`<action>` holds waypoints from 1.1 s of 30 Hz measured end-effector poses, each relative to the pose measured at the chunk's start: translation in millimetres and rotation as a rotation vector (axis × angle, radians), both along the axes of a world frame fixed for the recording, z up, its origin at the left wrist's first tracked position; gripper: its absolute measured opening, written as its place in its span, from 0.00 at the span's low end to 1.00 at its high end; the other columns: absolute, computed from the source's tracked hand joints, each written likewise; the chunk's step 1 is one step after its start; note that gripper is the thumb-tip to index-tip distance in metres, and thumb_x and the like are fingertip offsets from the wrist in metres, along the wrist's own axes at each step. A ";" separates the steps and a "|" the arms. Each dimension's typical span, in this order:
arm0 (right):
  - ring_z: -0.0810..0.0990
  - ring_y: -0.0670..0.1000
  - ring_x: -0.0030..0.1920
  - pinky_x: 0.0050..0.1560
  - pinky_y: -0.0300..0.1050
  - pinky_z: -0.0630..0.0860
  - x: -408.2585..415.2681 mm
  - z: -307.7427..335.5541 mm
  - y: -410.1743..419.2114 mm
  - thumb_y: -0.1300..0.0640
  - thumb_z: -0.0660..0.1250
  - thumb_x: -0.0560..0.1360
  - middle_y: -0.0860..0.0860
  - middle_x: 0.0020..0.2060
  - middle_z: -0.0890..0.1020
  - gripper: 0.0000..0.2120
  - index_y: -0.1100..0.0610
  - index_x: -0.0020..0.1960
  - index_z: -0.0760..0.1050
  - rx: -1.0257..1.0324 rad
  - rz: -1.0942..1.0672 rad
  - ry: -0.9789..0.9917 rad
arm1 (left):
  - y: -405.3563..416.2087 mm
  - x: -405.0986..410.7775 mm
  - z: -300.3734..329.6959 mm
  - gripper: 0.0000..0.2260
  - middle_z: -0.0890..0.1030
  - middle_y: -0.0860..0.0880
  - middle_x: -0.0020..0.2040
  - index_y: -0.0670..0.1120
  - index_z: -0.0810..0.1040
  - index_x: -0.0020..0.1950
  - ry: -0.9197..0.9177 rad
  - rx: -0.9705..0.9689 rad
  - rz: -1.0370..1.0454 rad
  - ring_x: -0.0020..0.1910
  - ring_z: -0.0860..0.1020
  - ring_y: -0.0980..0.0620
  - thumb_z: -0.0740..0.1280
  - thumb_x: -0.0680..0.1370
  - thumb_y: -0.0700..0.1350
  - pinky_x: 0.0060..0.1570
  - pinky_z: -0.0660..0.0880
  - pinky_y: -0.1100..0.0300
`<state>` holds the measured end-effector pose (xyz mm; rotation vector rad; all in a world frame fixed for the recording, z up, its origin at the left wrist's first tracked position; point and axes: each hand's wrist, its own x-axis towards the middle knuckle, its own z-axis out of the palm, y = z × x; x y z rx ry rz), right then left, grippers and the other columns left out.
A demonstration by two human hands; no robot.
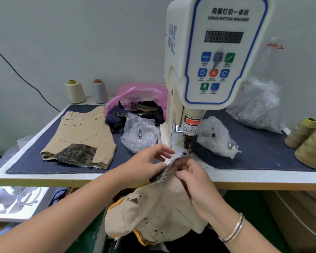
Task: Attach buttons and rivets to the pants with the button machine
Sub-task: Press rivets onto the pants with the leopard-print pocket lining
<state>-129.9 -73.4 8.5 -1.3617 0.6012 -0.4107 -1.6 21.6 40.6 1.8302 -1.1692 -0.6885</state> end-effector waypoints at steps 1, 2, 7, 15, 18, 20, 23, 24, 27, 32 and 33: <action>0.80 0.47 0.40 0.42 0.41 0.74 -0.1 1.6 -3.5 0.73 0.57 0.74 0.50 0.38 0.83 0.16 0.55 0.46 0.76 0.039 -0.005 -0.036 | 1.5 -0.6 -2.8 0.15 0.78 0.51 0.58 0.51 0.74 0.61 -0.009 -0.032 -0.049 0.57 0.75 0.60 0.62 0.80 0.35 0.56 0.72 0.69; 0.81 0.48 0.40 0.41 0.41 0.75 -0.6 4.6 -6.8 0.73 0.57 0.75 0.51 0.38 0.84 0.14 0.57 0.48 0.76 0.104 -0.011 -0.070 | 3.3 -2.6 -6.7 0.15 0.78 0.52 0.59 0.50 0.73 0.63 0.019 -0.073 -0.080 0.58 0.75 0.60 0.61 0.81 0.35 0.57 0.71 0.68; 0.83 0.56 0.41 0.43 0.50 0.80 -9.0 7.9 -11.1 0.57 0.65 0.77 0.59 0.46 0.84 0.06 0.57 0.52 0.76 0.366 0.108 -0.150 | 12.8 -18.8 -33.9 0.13 0.77 0.53 0.60 0.50 0.71 0.67 -0.044 -0.155 -0.066 0.60 0.74 0.60 0.57 0.83 0.40 0.61 0.71 0.63; 0.82 0.48 0.43 0.46 0.42 0.77 -13.3 7.7 -10.6 0.76 0.63 0.71 0.52 0.42 0.84 0.18 0.57 0.54 0.72 0.027 0.157 -0.045 | 6.8 -15.2 -30.7 0.21 0.70 0.57 0.69 0.55 0.64 0.71 0.133 -0.185 -0.081 0.67 0.69 0.61 0.58 0.78 0.46 0.64 0.68 0.62; 0.80 0.49 0.42 0.44 0.40 0.77 -18.6 20.3 -18.1 0.77 0.63 0.71 0.52 0.41 0.84 0.17 0.58 0.53 0.72 0.007 0.305 -0.055 | -0.8 -5.9 -9.4 0.23 0.73 0.56 0.68 0.53 0.67 0.71 0.264 -0.137 -0.227 0.69 0.69 0.59 0.57 0.76 0.48 0.67 0.67 0.60; 0.79 0.51 0.44 0.45 0.41 0.77 -23.6 28.8 -22.8 0.76 0.64 0.71 0.54 0.44 0.83 0.17 0.58 0.53 0.73 -0.009 0.402 -0.054 | -4.5 -4.3 0.2 0.20 0.76 0.54 0.64 0.53 0.70 0.69 0.283 -0.085 -0.300 0.66 0.73 0.56 0.57 0.77 0.49 0.66 0.69 0.58; 0.77 0.53 0.47 0.49 0.45 0.76 -32.7 41.3 -28.5 0.70 0.67 0.66 0.55 0.47 0.79 0.16 0.52 0.48 0.76 -0.060 0.486 -0.057 | -2.6 -1.4 6.5 0.15 0.80 0.55 0.57 0.49 0.73 0.64 0.267 -0.011 -0.391 0.59 0.77 0.57 0.60 0.79 0.48 0.58 0.71 0.65; 0.77 0.53 0.46 0.49 0.45 0.76 -35.8 43.6 -31.1 0.69 0.68 0.65 0.54 0.47 0.79 0.16 0.50 0.46 0.77 -0.068 0.479 -0.063 | -0.5 -0.4 7.4 0.13 0.81 0.54 0.53 0.48 0.76 0.61 0.251 0.029 -0.421 0.55 0.78 0.57 0.63 0.78 0.49 0.55 0.72 0.65; 0.79 0.51 0.44 0.47 0.43 0.77 -40.0 46.2 -38.4 0.67 0.69 0.65 0.49 0.45 0.81 0.16 0.51 0.49 0.76 -0.098 0.448 -0.063 | 5.5 -0.2 11.8 0.06 0.77 0.55 0.36 0.52 0.80 0.41 0.262 0.073 -0.433 0.37 0.75 0.60 0.67 0.77 0.48 0.41 0.71 0.68; 0.83 0.46 0.48 0.52 0.37 0.77 -34.7 34.6 -37.1 0.52 0.70 0.68 0.48 0.45 0.85 0.12 0.53 0.51 0.80 -0.208 0.526 0.167 | 4.7 -2.9 11.1 0.10 0.78 0.56 0.35 0.56 0.80 0.40 0.217 0.004 -0.395 0.35 0.76 0.60 0.67 0.78 0.44 0.38 0.72 0.68; 0.83 0.47 0.48 0.53 0.40 0.78 -33.0 34.0 -37.2 0.52 0.70 0.68 0.50 0.45 0.85 0.11 0.55 0.49 0.82 -0.225 0.533 0.183 | 4.0 -3.9 11.6 0.10 0.79 0.56 0.36 0.56 0.80 0.40 0.218 0.002 -0.391 0.36 0.77 0.60 0.67 0.79 0.43 0.39 0.73 0.67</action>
